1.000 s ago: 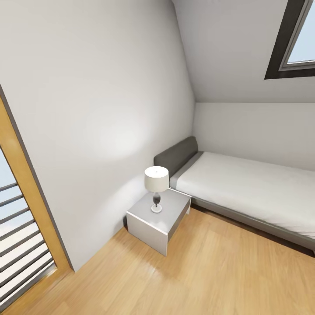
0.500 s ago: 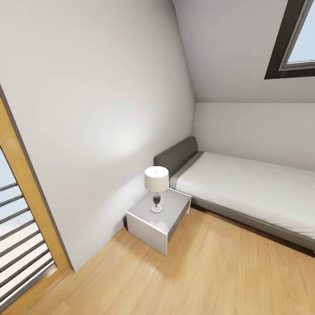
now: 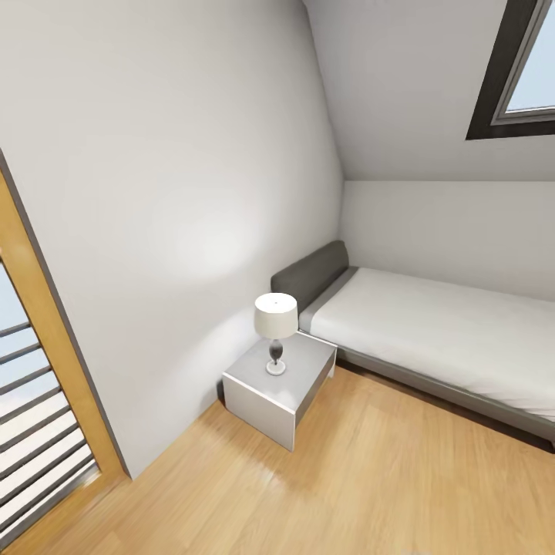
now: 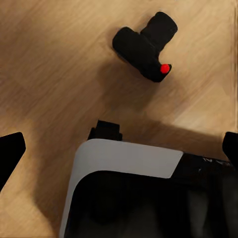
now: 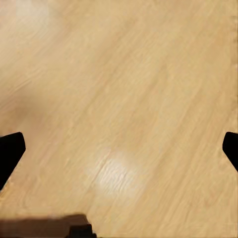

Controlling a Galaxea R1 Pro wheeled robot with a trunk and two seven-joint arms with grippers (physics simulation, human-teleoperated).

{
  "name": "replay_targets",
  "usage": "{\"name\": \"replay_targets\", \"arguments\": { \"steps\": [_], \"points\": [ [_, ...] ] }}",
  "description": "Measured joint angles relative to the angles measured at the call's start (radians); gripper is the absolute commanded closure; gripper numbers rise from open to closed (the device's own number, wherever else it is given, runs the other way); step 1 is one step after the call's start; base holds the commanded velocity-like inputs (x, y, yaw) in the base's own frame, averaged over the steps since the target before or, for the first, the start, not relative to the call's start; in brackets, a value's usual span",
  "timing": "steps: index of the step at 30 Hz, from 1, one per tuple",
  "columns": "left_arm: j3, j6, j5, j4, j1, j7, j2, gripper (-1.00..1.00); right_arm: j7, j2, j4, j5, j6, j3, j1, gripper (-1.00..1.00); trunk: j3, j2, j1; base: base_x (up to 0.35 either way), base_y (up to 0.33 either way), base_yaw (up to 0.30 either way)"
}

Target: Attach the digital camera to the camera tripod in the bedroom.

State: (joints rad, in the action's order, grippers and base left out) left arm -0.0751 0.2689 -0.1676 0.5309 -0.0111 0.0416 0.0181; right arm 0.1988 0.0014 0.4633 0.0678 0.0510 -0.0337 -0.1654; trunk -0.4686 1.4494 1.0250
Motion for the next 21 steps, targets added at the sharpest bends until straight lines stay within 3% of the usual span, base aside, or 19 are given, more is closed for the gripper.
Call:
{"name": "replay_targets", "arguments": {
  "steps": [3, 4, 7, 8, 12, 15, 17, 21],
  "points": [
    [-0.001, 0.13, -0.007, 0.092, -0.035, 0.005, -0.002, -1.0, 0.032, 0.005, 0.027, -0.015, 0.03, 0.003, -0.08, -1.0, 0.0, 0.0, 0.0, 0.0, 0.0, 0.0],
    [-0.001, 0.191, -0.014, 0.134, -0.073, 0.007, -0.005, -1.0, 0.046, 0.007, 0.027, -0.023, 0.041, 0.004, -0.135, -1.0, 0.0, 0.0, 0.0, 0.0, 0.0, 0.0],
    [-0.001, 0.248, -0.029, 0.165, -0.159, 0.009, -0.019, -1.0, 0.058, 0.009, -0.003, -0.031, 0.052, 0.004, -0.223, -1.0, 0.0, 0.0, 0.0, 0.0, 0.0, 0.0],
    [0.002, 0.27, -0.038, 0.166, -0.214, 0.01, -0.033, -1.0, 0.063, 0.011, -0.034, -0.033, 0.057, 0.004, -0.276, -1.0, 0.0, 0.0, 0.0, 0.0, 0.0, 0.0],
    [0.003, 0.297, -0.044, 0.122, -0.366, 0.012, -0.072, -1.0, 0.068, 0.033, -0.102, -0.037, 0.067, 0.004, -0.397, -1.0, 0.0, 0.0, 0.0, 0.0, 0.0, 0.0],
    [0.004, 0.3, -0.04, 0.098, -0.452, 0.012, -0.092, -1.0, 0.065, 0.048, -0.124, -0.038, 0.077, 0.004, -0.449, -1.0, 0.0, 0.0, 0.0, 0.0, 0.0, 0.0],
    [0.006, 0.3, -0.038, 0.108, -0.496, 0.013, -0.112, -1.0, 0.059, 0.06, -0.133, -0.037, 0.083, 0.003, -0.473, -1.0, 0.0, 0.0, 0.0, 0.0, 0.0, 0.0],
    [0.008, 0.3, -0.034, 0.141, -0.515, 0.019, -0.122, -1.0, 0.053, 0.061, -0.13, -0.037, 0.089, -0.003, -0.482, -1.0, 0.0, 0.0, 0.0, 0.0, 0.0, 0.0]
  ]
}}
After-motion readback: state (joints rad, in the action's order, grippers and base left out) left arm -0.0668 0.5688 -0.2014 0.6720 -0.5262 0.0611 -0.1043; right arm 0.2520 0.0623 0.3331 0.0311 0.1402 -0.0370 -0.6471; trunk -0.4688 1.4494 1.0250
